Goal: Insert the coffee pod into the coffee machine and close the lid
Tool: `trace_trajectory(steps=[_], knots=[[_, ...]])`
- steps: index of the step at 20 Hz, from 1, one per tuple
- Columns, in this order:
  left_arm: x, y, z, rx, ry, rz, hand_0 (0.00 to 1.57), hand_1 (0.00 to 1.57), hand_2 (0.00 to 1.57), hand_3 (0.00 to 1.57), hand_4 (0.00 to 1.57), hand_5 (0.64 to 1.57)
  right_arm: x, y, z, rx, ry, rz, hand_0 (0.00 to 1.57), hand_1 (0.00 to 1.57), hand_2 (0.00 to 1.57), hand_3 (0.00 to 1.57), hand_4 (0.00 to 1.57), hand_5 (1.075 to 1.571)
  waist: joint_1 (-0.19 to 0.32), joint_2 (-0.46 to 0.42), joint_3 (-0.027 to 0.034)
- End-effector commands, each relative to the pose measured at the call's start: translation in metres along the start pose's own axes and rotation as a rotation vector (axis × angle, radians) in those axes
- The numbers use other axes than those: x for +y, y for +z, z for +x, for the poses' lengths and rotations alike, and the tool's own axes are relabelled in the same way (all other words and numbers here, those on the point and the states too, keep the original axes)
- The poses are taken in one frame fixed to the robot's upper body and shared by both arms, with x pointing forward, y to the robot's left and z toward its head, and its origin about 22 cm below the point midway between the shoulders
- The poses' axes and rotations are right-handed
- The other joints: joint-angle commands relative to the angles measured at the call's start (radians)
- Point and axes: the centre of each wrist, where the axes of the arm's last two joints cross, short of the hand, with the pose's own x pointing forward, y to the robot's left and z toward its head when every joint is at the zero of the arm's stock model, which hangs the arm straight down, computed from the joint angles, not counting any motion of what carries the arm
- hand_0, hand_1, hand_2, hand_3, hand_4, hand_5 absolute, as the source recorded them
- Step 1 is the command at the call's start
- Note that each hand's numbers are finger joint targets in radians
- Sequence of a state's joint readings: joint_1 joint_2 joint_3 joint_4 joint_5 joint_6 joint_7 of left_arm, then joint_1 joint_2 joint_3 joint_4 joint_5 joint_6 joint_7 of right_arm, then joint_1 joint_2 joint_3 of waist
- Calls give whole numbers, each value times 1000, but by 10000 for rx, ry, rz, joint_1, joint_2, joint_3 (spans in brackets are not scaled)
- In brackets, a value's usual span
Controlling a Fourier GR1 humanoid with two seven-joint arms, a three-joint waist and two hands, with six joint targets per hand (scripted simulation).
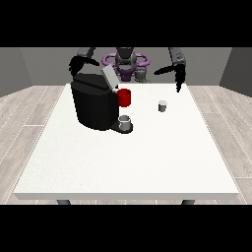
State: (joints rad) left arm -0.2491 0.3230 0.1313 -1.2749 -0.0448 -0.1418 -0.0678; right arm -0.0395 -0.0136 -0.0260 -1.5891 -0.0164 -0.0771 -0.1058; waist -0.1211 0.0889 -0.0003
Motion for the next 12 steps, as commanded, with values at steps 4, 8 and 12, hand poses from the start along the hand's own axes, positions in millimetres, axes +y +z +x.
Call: trace_trajectory(steps=[4, 8, 12], knots=[[15, -21, -13, 882, -273, -275, 0, 0, 0, 0, 0, 1571, 11, -13, 5, 88, -27, 97, 0, 0, 0, 0, 283, 1571, 123, 304, 1], [-2, -28, -27, 1345, -705, 10, 0, 0, 0, 0, 0, 1571, 17, -17, 16, 138, 161, 423, 0, 0, 0, 0, 332, 1571, -266, 629, -1], [-9, -29, -34, 1938, -1293, -456, 0, 0, 0, 0, 0, 1571, 26, -9, -3, 558, 182, -217, 0, 0, 0, 0, 397, 1571, -15, 434, 1]])
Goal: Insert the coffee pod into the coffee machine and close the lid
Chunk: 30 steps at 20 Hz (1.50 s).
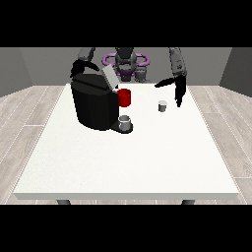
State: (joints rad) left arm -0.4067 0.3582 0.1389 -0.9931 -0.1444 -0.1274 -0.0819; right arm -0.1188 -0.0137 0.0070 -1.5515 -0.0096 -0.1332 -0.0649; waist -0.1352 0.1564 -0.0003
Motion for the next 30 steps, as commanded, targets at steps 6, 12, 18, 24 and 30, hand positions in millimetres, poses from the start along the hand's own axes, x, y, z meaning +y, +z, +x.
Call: trace_trajectory(steps=[6, 12, 18, 24, 30], knots=[[-21, -18, 5, -1, -1480, -543, 0, 0, 459, 0, 0, 1571, -22, -24, -11, 373, 396, -294, 0, 0, 0, 0, 407, 1571, 274, 392, 4], [-7, -16, -18, 773, -2070, -382, 807, 807, 847, 501, 0, 1571, 4, -18, -14, 573, 616, -382, 0, 0, 0, 0, 410, 1571, 264, 157, 1], [-1, -15, -26, 990, -3428, -771, 600, 600, 715, 469, 0, 1571, -2, -25, -8, 820, 371, -347, 0, 0, 0, 0, 386, 1571, 128, 253, 1], [-26, -26, -22, 781, -4295, -504, 673, 673, 809, 551, 0, 1571, 10, -24, -4, 1075, 394, -49, 0, 0, 0, 0, 476, 1571, -69, 67, 0], [-33, -26, -28, 246, -4559, 300, 837, 837, 974, 737, 391, 1571, -4, -18, -15, 854, 516, -135, 0, 0, 0, 0, 524, 1571, -70, 91, 1]])
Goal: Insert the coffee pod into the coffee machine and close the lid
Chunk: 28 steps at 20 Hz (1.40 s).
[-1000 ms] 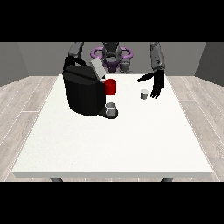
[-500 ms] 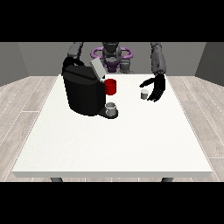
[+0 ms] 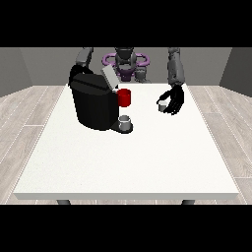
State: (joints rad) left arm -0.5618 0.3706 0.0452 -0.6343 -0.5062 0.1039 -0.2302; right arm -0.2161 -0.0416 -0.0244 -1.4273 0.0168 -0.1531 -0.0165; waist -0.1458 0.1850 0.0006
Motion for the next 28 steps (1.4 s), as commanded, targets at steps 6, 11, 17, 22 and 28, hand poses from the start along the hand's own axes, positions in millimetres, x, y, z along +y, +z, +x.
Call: trace_trajectory(steps=[6, 11, 17, 22, 28], knots=[[-10, -3, -2, -177, -1372, 146, 930, 930, 1040, 820, 281, 1571, 5, -1, 0, -73, -422, -2, 0, 0, 0, 0, 514, 1571, -124, 164, -7], [13, -7, -8, -197, -1759, 332, 1174, 1174, 1286, 1183, 412, 1571, 4, 7, 2, -9, -479, 88, 0, 0, 0, 0, 426, 1571, -353, 124, -9], [28, -22, 24, -1842, -1159, -480, 1477, 1477, 1470, 1410, 632, 1571, 8, 14, -22, 734, -617, -461, 0, 0, 0, 0, 445, 1571, 106, -622, -7], [56, -43, 69, -2574, -1176, -137, 1323, 1323, 1383, 1352, 581, 1571, 14, -2, -15, 355, -412, -274, 0, 0, 0, 0, 505, 1571, -71, -349, -9], [55, -51, 112, -3151, -1373, -770, 1252, 1252, 1329, 1292, 573, 1571, -6, 1, -40, 1042, -332, -180, 0, 0, 0, 0, 443, 1571, 150, -885, -4]])
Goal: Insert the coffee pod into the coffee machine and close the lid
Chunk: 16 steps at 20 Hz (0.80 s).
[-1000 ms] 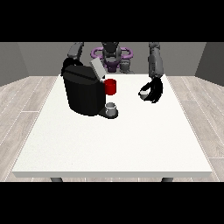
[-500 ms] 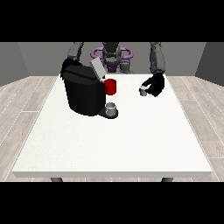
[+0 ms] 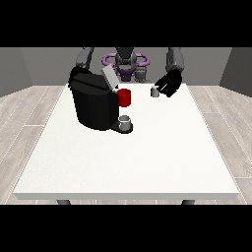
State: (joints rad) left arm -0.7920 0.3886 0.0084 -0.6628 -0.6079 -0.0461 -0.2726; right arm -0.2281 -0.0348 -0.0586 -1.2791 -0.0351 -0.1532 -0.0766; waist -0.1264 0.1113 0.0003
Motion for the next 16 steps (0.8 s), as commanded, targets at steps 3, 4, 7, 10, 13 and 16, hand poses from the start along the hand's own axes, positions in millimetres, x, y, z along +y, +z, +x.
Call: trace_trajectory(steps=[3, 4, 7, 10, 13, 16], knots=[[15, -16, 30, -396, 133, 160, 1272, 1272, 1342, 1293, 548, 1571, -4, 1, -7, -52, 122, 317, 0, 0, 0, 0, 468, 1571, -186, -140, -1], [50, -16, 27, -437, 24, 135, 1272, 1272, 1342, 1293, 548, 1571, -5, -3, 0, -151, -69, 344, 0, 0, 0, 0, 492, 1571, -316, -67, -1], [43, -29, 53, -423, -15, 480, 1272, 1272, 1342, 1293, 548, 1571, -11, -13, 8, -350, -234, 430, 0, 0, 0, 0, 475, 1571, -493, 82, 1], [90, -25, 47, -460, -247, 804, 1256, 1256, 1327, 1277, 536, 1571, 11, -12, 22, -413, -365, 796, 0, 0, 0, 0, 495, 1571, -847, 214, -3], [101, -29, 58, -552, -181, 1433, 1017, 1017, 1206, 1226, 503, 1571, 28, -2, 16, -880, -268, 1009, 0, 0, 0, 0, 504, 1571, -1106, 378, -3], [101, -33, 62, -126, 207, 1620, 1211, 1211, 1253, 1199, 507, 1571, 28, -1, 21, -680, -113, 1127, 0, 0, 0, 0, 494, 1571, -1385, 282, -5]])
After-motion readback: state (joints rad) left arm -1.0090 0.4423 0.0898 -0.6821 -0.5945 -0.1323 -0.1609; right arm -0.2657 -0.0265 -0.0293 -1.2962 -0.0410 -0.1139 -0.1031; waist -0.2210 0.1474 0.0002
